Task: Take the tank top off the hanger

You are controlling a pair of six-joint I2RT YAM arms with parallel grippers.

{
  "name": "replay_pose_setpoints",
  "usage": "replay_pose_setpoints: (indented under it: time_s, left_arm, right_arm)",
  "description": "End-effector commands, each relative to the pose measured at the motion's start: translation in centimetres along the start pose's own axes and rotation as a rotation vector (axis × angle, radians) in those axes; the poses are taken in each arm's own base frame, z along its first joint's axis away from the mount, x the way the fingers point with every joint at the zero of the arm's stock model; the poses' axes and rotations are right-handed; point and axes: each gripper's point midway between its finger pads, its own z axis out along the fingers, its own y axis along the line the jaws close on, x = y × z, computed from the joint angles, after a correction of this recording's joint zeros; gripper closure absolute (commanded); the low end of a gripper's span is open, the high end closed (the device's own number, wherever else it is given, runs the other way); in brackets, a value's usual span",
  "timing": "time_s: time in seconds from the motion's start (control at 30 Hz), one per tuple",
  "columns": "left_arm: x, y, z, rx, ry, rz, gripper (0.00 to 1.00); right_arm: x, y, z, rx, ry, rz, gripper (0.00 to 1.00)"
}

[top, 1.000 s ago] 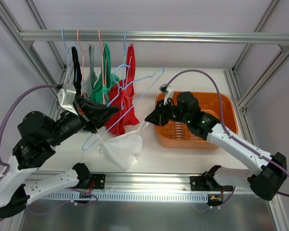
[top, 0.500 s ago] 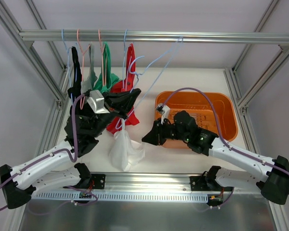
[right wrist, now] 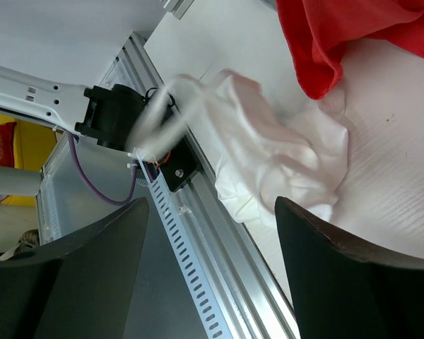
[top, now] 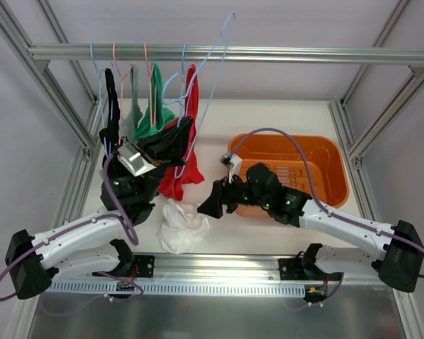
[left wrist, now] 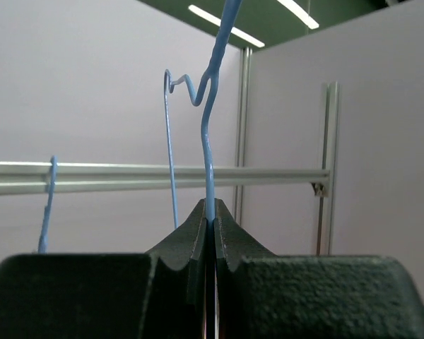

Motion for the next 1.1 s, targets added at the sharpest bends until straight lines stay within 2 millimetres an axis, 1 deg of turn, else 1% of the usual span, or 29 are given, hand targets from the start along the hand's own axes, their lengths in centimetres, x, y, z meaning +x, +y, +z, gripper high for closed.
replay_pose_setpoints:
  time_s: [0.0,0.07,0.1,0.13,0.17,0.2,0.23,0.27,0.3,0.33,0.37,0.4,0.43,0.47,0.5,0.53,0.67,0.7,0.73,0.77,0.8,0.83,0.87,0.9,1.0,1.03,1.07]
  left_arm:
    - [-6.9,0.3,0.3,-0.016,-0.306,-0.019,1.0]
    - [-7.0,0.3,0.4,-0.015,-0.307,-0.034,1.0]
    - [-6.9,-0.2,0.3,0.012,-0.298,-0.031,1.0]
    - [-6.3,-0.4,0.0,0.024,-0.267,-0.031,1.0]
    - [-7.2,-0.3,-0.3,0.022,-0.26,-0.054,1.0]
    - [-4.6,0.0,-0.4,0.001,-0.134,-0.061,1.0]
    - [-4.1,0.2,-0.6,-0.015,-0.086,-0.071,1.0]
    - [-4.6,0.5,-1.2,-0.029,-0.068,-0.099,1.0]
    - [-3.3,0.9,-1.8,-0.049,-0.01,-0.099,1.0]
    - [-3.4,1.2,-2.9,-0.058,0.0,-0.108,1.0]
    - [-3.2,1.3,-3.6,-0.067,0.015,-0.118,1.0]
    - [-3.0,1.4,-4.1,-0.076,0.03,-0.144,1.0]
    - [-1.6,1.5,-4.8,-0.082,0.105,-0.137,1.0]
    - [-1.9,1.5,-5.1,-0.085,0.125,-0.15,1.0]
    - [-1.5,1.5,-5.5,-0.084,0.16,-0.153,1.0]
    - [-0.5,1.2,-6.0,-0.07,0.234,-0.145,1.0]
    - [2.0,0.5,-7.2,-0.055,0.433,-0.16,1.0]
    - [2.1,0.3,-7.3,-0.047,0.459,-0.168,1.0]
    - [1.6,0.1,-7.1,-0.046,0.471,-0.179,1.0]
    - [2.7,0.0,-8.1,-0.052,0.542,-0.19,1.0]
    - [2.1,0.2,-7.9,-0.066,0.549,-0.199,1.0]
    - [2.3,0.3,-8.3,-0.09,0.578,-0.22,1.0]
    - [3.3,0.7,-9.4,-0.117,0.646,-0.212,1.0]
    - [2.7,1.4,-9.0,-0.162,0.65,-0.205,1.0]
    - [4.3,2.2,-9.4,-0.241,0.753,-0.187,1.0]
    - [4.4,2.2,-7.9,-0.26,0.762,-0.182,1.0]
    - [4.5,2.3,-7.2,-0.277,0.776,-0.178,1.0]
  right_arm:
    - [-2.6,1.7,-0.4,-0.036,-0.082,-0.051,0.22]
    - [-2.4,1.5,-0.7,-0.025,-0.075,-0.058,0.22]
    - [-2.4,1.5,-0.9,-0.023,-0.077,-0.062,0.22]
    - [-2.7,1.7,-1.3,-0.026,-0.087,-0.072,0.22]
    - [-2.4,1.5,-1.6,-0.01,-0.075,-0.084,0.19]
    - [-2.7,1.5,-2.0,0.002,-0.085,-0.096,0.16]
    - [-3.4,1.8,-2.8,0.004,-0.112,-0.115,0.14]
    - [-2.8,1.0,-3.3,0.045,-0.086,-0.127,0.09]
    - [-3.5,0.6,-3.8,0.086,-0.113,-0.138,0.06]
    - [-3.7,0.4,-4.3,0.111,-0.123,-0.145,0.03]
    - [-3.7,-0.1,-5.1,0.144,-0.125,-0.15,0.0]
    - [-4.2,-0.8,-5.6,0.196,-0.149,-0.158,0.01]
    - [-4.5,-1.0,-6.1,0.22,-0.157,-0.163,0.01]
    - [-4.3,-1.4,-6.8,0.248,-0.149,-0.166,0.0]
    - [-4.8,-2.1,-7.3,0.297,-0.171,-0.174,0.0]
    - [-5.0,-2.2,-7.7,0.311,-0.18,-0.176,0.01]
    - [-5.5,-2.9,-9.9,0.38,-0.207,-0.2,0.0]
    - [-5.9,-3.0,-10.7,0.4,-0.232,-0.204,0.0]
    - [-6.0,-3.1,-11.1,0.414,-0.24,-0.214,0.01]
    - [-5.9,-3.4,-11.6,0.433,-0.237,-0.215,0.0]
    - [-6.3,-3.5,-12.3,0.447,-0.261,-0.22,0.01]
    - [-6.3,-3.6,-12.6,0.458,-0.264,-0.228,0.01]
    - [-6.3,-3.9,-12.9,0.473,-0.266,-0.229,0.0]
    - [-6.3,-4.3,-13.3,0.498,-0.274,-0.229,0.0]
    - [-6.3,-4.8,-13.9,0.523,-0.281,-0.228,0.01]
    - [-6.3,-4.9,-14.0,0.528,-0.282,-0.226,0.01]
    - [-6.3,-5.0,-14.1,0.531,-0.282,-0.225,0.01]
